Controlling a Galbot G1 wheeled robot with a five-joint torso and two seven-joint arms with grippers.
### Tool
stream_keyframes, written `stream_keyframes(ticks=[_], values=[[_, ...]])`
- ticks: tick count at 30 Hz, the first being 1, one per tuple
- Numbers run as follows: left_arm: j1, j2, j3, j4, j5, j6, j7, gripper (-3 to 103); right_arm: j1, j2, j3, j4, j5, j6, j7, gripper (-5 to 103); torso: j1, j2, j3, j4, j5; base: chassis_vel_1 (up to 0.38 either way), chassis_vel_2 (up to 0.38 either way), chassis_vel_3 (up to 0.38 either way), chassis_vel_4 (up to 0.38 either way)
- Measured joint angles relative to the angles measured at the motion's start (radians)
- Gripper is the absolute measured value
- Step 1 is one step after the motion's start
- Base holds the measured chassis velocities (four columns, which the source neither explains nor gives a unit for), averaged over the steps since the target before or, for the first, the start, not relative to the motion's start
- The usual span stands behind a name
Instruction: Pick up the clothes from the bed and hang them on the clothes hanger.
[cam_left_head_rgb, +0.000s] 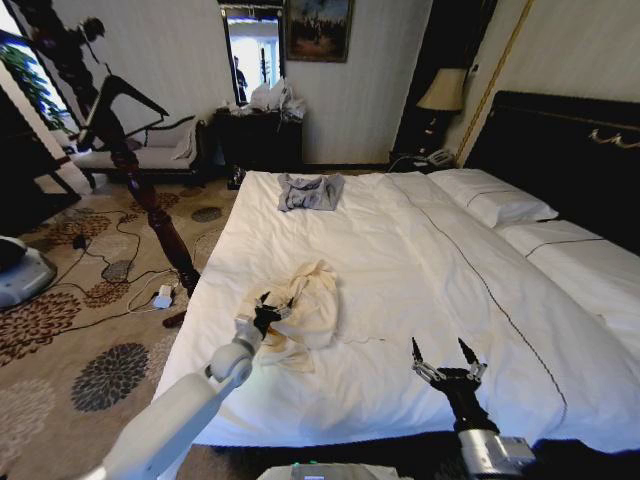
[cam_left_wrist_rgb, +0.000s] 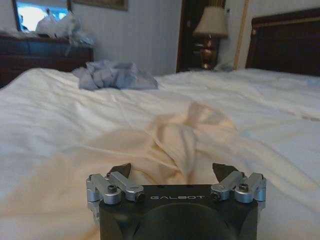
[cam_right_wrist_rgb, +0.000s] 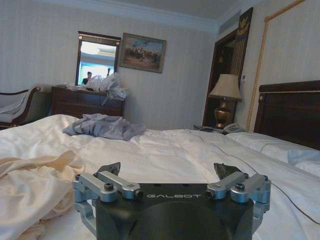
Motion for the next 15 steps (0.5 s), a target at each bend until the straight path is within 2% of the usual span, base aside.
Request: stream_keyframes(ticks=[6,10,13,15], values=[[-0.055,-0.054,0.052,0.052,0.000,0.002,-0.014,91,0.014,-0.002,-0.001,-0.010,0.007,-0.001,0.001,100,0.000,0.000,0.000,-0.0002,0.0000,0.000,0.000,0.000,0.000],[-0.073,-0.083,0.064,0.079,0.006,0.004,-0.023,82,0.017,-0.008,-0.001,-0.014,0.011,-0.001,0.002,100,0.000,0.000,0.000,-0.0001,0.0000,0.000,0.000,0.000,0.000],[-0.074,-0.090,0.065,0.087,0.013,0.004,-0.026,82,0.018,-0.010,0.001,-0.016,0.013,-0.001,0.002,100,0.000,0.000,0.000,0.0000,0.0000,0.000,0.000,0.000,0.000],[-0.075,-0.094,0.063,0.092,0.020,0.004,-0.031,71,0.018,-0.011,0.002,-0.017,0.014,-0.001,0.002,100,0.000,0.000,0.000,0.0000,-0.0001,0.000,0.000,0.000,0.000]])
